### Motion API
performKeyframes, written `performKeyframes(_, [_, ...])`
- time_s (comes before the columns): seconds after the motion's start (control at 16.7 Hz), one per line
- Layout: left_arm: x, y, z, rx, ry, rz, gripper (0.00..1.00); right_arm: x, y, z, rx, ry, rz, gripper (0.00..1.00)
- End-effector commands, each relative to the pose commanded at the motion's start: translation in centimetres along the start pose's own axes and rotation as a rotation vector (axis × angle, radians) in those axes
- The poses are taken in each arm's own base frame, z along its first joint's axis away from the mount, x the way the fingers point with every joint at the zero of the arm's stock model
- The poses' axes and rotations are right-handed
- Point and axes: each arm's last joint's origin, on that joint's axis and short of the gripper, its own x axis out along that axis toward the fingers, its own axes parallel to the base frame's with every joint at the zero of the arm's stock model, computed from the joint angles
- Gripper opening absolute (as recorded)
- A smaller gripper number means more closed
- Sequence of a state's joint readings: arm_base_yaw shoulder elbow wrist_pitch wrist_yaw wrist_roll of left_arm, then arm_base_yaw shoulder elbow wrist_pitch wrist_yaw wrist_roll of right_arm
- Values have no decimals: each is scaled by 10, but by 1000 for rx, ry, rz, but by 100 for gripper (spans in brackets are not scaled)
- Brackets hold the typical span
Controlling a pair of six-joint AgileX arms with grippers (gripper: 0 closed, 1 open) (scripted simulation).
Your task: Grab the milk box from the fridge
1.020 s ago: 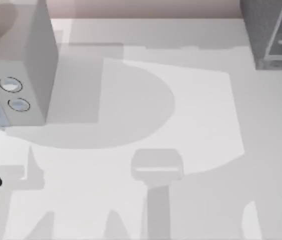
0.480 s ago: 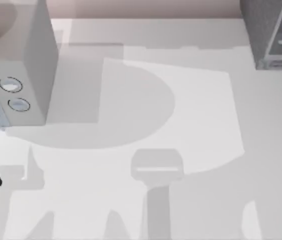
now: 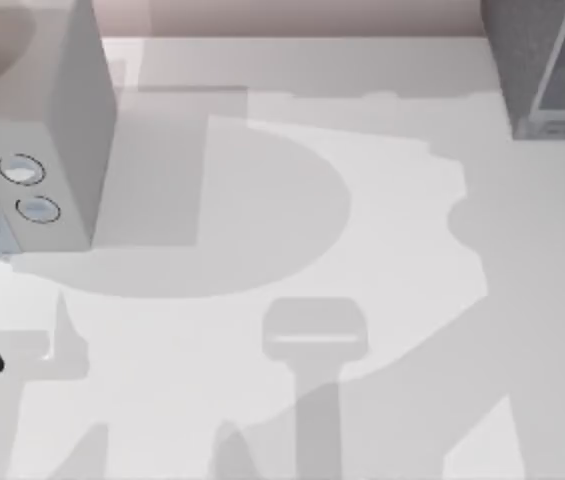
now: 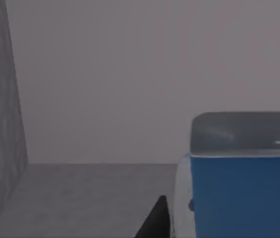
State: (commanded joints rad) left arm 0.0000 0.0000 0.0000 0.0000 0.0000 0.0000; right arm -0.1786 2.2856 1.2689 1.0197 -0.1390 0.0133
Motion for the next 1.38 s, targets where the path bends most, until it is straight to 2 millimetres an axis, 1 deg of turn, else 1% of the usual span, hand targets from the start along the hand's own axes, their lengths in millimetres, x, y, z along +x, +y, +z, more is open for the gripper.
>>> performKeyframes(0.24, [0,0,0,0,0,0,100,0,0,-1,1,0,0,0])
performKeyframes(0.36, [0,0,0,0,0,0,100,-8,-1,1,-1,-7,0,0])
performKeyframes(0.54, [0,0,0,0,0,0,100,-32,-2,1,-2,-7,-3,0])
performKeyframes(0.78, [0,0,0,0,0,0,100,-78,-1,-5,4,18,-2,0])
performKeyframes(0.9, [0,0,0,0,0,0,100,-93,-1,-3,3,10,-1,0])
performKeyframes(0.96, [0,0,0,0,0,0,100,-98,-1,-2,2,4,0,0])
performKeyframes(1.32, [0,0,0,0,0,0,100,-99,2,-3,4,6,6,0])
performKeyframes(1.38, [0,0,0,0,0,0,100,-99,3,-1,4,5,8,0])
